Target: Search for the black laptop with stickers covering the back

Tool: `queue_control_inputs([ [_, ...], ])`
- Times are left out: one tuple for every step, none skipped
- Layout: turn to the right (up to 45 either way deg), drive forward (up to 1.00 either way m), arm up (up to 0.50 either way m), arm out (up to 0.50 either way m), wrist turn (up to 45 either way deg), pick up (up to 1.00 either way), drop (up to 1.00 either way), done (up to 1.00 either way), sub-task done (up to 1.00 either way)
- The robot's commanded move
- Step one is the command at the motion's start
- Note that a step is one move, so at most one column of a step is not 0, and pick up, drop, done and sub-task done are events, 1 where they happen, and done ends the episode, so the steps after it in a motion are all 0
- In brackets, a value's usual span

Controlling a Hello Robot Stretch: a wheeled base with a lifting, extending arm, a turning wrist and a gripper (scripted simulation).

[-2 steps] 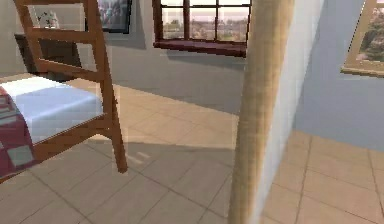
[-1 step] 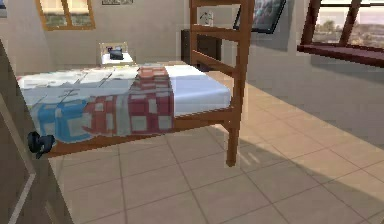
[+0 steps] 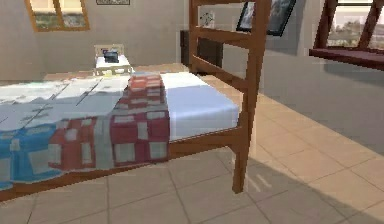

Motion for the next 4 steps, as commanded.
queue_control_inputs([
  [21.0,0.0,0.0,0.0,0.0,0.0,0.0,0.0,0.0],
  [0.0,0.25,0.0,0.0,0.0,0.0,0.0,0.0,0.0],
  [24.0,0.0,0.0,0.0,0.0,0.0,0.0,0.0,0.0],
  [0.0,1.0,0.0,0.0,0.0,0.0,0.0,0.0,0.0],
])
